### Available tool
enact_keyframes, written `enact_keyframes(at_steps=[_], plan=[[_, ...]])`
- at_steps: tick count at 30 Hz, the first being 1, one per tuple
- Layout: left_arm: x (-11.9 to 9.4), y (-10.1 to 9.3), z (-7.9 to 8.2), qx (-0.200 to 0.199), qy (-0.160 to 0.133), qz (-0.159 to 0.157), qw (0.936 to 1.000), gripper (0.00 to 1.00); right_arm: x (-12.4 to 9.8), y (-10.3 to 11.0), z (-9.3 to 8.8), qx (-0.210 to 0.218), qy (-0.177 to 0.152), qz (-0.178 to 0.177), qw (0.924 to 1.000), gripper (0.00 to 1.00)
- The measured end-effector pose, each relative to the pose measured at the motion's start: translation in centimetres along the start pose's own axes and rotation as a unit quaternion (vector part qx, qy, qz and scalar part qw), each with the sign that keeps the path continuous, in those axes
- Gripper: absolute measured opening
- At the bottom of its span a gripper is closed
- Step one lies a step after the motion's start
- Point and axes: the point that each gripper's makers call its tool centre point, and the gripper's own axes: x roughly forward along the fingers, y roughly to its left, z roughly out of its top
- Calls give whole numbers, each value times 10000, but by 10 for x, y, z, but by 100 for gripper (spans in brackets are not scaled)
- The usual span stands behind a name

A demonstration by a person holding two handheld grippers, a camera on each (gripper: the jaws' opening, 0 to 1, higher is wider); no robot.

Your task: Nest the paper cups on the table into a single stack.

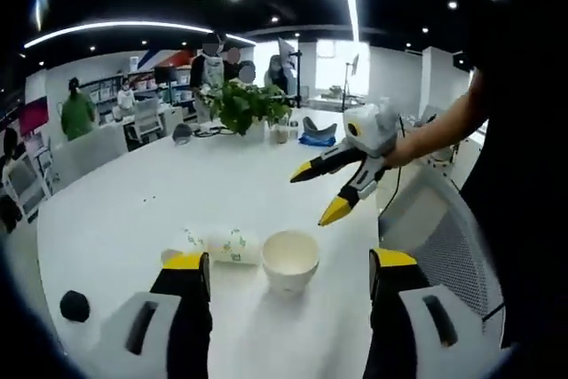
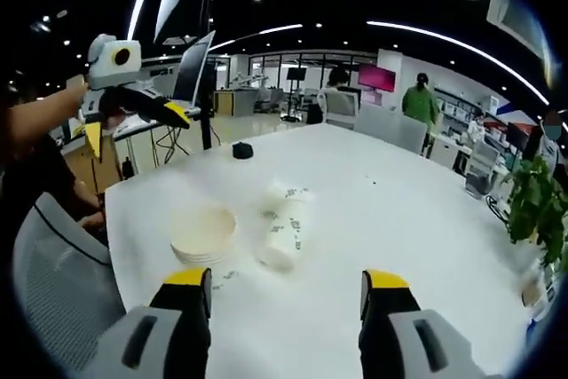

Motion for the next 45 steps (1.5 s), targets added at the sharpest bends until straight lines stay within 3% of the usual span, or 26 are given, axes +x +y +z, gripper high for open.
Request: enact_keyframes(at_steps=[13, 16, 21, 29, 36, 41, 45], plan=[[-9, -21, -18, -251, -5, 415, 9988, 83, 44, -10, -1, -39, 191, 159, 9997, 63], [-11, -21, -21, -286, 31, 492, 9984, 84, 54, -9, -2, -94, 254, 193, 9994, 61], [-16, -19, -21, -406, -148, 738, 9963, 90, 68, -12, -4, 58, 382, 284, 9989, 60], [-18, -21, -28, -478, -68, 842, 9953, 94, 81, -20, -11, 253, 586, 331, 9974, 56], [-23, -18, -33, -503, -7, 981, 9939, 96, 93, -23, -10, 703, 594, 399, 9950, 54], [-26, -14, -37, -515, 71, 1088, 9927, 96, 102, -28, -9, 1407, 581, 462, 9873, 53], [-28, -14, -37, -517, 60, 1111, 9925, 97, 108, -33, -7, 1505, 600, 463, 9857, 50]])
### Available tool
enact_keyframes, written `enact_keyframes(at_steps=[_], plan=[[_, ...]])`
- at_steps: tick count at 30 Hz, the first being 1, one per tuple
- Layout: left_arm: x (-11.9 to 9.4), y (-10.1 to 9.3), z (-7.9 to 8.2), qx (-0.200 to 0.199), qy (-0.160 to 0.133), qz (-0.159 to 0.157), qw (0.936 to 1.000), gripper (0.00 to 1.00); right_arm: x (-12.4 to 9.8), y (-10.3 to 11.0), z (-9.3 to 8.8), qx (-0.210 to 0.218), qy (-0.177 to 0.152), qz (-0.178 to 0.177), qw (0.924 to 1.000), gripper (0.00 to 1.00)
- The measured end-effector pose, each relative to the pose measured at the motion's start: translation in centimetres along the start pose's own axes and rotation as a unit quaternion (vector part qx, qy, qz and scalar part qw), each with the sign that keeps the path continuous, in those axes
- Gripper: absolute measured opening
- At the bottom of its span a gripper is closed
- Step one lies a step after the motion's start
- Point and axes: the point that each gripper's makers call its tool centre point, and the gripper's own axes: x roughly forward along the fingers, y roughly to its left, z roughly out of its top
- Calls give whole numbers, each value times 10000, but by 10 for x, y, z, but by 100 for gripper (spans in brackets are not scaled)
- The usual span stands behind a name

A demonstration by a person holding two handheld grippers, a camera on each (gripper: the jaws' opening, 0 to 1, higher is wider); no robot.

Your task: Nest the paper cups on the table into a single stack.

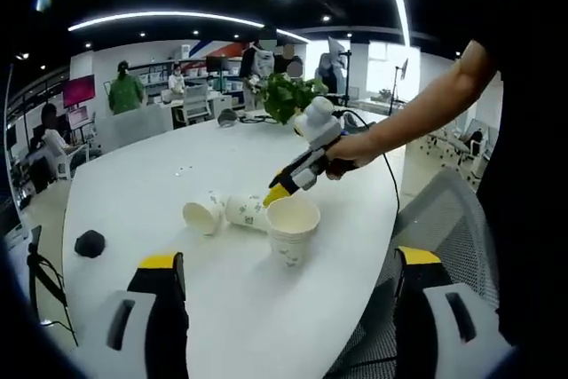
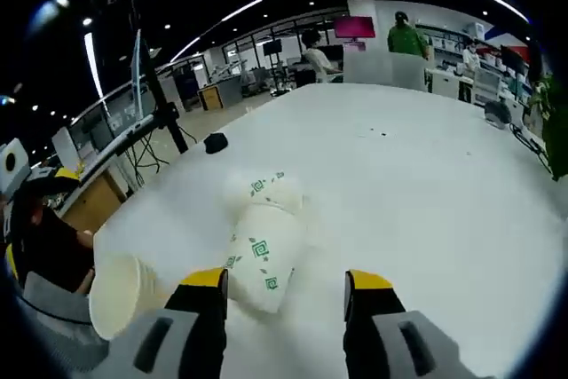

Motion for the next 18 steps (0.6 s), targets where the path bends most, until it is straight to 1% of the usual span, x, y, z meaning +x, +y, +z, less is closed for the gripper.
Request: enact_keyframes(at_steps=[2, 6, 10, 13, 15, 18], plan=[[-1, 0, 0, -17, -13, 15, 10000, 98, 2, 1, -2, -100, 56, -8, 9999, 50], [-1, 2, -2, -74, -12, 50, 10000, 98, 5, 8, 1, -36, 66, 69, 9999, 49], [-1, 3, -3, -142, -38, 76, 9999, 98, 13, 14, 3, 12, 100, 144, 9998, 48], [-1, 3, -4, -156, -32, 90, 9998, 98, 15, 18, 1, 13, 141, 196, 9997, 48], [-1, 4, -5, -166, -24, 97, 9998, 97, 17, 19, 0, 93, 182, 227, 9995, 47], [-1, 3, -6, -179, -10, 90, 9998, 97, 17, 20, -2, 112, 240, 224, 9994, 45]])
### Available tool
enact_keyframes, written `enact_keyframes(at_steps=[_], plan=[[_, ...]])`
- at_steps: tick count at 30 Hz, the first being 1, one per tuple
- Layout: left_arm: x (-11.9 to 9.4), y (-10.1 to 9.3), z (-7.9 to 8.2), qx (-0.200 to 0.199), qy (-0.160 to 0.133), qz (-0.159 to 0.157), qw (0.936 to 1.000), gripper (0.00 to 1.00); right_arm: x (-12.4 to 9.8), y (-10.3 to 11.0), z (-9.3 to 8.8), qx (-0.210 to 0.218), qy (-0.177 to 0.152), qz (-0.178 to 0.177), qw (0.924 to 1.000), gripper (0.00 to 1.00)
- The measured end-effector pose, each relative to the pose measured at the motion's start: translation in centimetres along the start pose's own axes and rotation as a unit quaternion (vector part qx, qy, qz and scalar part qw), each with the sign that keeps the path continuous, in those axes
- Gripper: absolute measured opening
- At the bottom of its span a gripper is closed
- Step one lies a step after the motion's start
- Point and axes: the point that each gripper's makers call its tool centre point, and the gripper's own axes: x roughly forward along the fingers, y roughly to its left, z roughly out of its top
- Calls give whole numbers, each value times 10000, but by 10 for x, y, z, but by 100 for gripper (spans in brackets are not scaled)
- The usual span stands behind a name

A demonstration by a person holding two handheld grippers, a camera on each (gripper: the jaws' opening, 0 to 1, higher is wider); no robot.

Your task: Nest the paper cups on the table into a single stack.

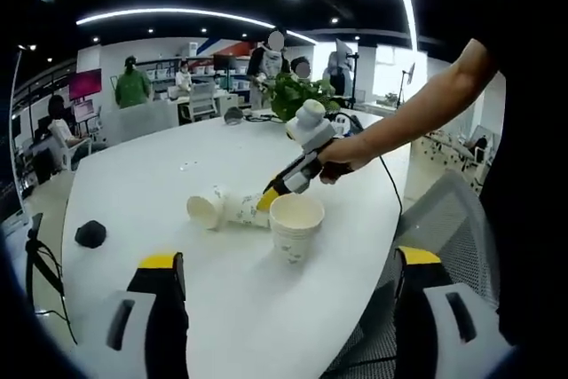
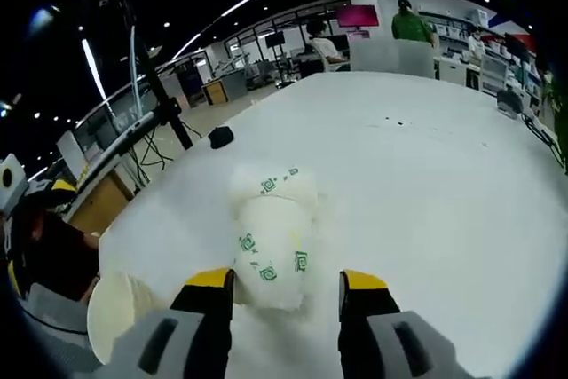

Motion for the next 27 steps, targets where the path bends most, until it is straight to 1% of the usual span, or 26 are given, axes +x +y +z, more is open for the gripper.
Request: enact_keyframes(at_steps=[3, 4, 5, 9, 12, 13, 15, 20, 23, 24, 27], plan=[[0, -1, -1, -17, 14, -1, 10000, 96, 1, -2, -1, -40, 48, -11, 10000, 43], [0, -2, -2, -29, 17, -11, 10000, 96, 1, -2, -1, -74, 65, -21, 9999, 40], [0, -2, -3, -37, 25, -18, 10000, 95, -1, -2, -3, -177, 90, -22, 9998, 35], [2, -4, -5, -44, 62, -52, 10000, 94, -4, 2, -6, -241, 112, -31, 9996, 34], [2, -4, -5, -31, 83, -66, 9999, 94, -3, -1, -6, -323, 119, -28, 9994, 34], [2, -4, -5, -30, 82, -68, 9999, 94, -3, -4, -4, -406, 100, -47, 9991, 34], [2, -4, -5, -33, 73, -68, 9999, 93, -3, -9, -1, -730, 114, -148, 9972, 39], [0, -4, -5, -55, 65, -63, 9999, 93, 3, -9, 6, -939, 86, -101, 9955, 43], [-1, -5, -5, -96, 42, -61, 9999, 92, 9, -7, 10, -1097, 52, -13, 9939, 43], [-2, -5, -5, -108, 37, -53, 9999, 92, 12, -5, 12, -1214, 58, 42, 9926, 43], [-3, -5, -4, -141, -2, -39, 9999, 92, 15, -4, 6, -1530, 216, 51, 9880, 41]])
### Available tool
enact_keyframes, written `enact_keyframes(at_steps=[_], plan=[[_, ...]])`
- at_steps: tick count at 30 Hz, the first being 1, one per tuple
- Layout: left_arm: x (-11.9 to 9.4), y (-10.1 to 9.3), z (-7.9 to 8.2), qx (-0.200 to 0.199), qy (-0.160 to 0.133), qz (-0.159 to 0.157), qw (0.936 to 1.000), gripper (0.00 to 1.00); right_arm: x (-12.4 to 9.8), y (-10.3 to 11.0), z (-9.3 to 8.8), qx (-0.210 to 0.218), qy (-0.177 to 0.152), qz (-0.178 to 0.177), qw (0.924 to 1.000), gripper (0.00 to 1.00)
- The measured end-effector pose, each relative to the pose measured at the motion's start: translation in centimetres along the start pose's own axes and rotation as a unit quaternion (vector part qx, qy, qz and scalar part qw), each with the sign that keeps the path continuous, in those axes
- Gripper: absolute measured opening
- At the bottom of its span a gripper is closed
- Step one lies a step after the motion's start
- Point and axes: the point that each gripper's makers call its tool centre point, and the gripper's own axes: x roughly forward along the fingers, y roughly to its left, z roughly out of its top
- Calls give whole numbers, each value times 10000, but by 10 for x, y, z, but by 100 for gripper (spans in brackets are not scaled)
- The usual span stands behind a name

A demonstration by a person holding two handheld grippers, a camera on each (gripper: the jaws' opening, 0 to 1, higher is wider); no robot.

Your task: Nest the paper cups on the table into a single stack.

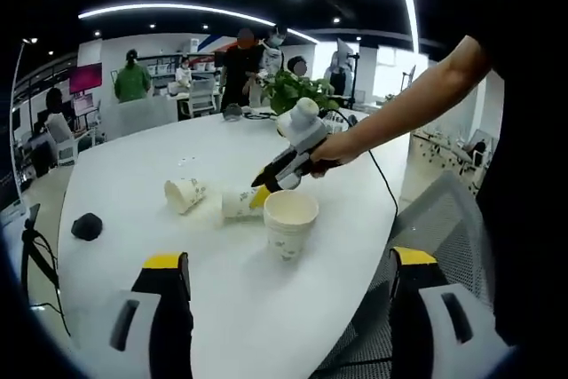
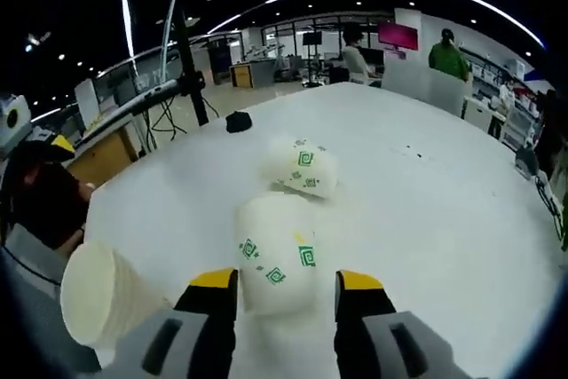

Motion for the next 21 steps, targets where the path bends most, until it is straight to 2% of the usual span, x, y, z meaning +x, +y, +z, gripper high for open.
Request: enact_keyframes(at_steps=[5, 9, 17, 21], plan=[[-1, 3, 3, -68, -81, 76, 9999, 89, 3, 4, -10, -354, 268, 43, 9990, 35], [0, 6, 4, -120, -112, 107, 9998, 87, 4, 4, -14, -351, 261, 35, 9990, 35], [4, 8, 11, -107, -140, 59, 9998, 83, -13, 0, -11, -308, 5, 1, 9995, 34], [7, 10, 16, -114, -201, 25, 9997, 80, -29, 1, -5, -326, -150, -5, 9994, 34]])
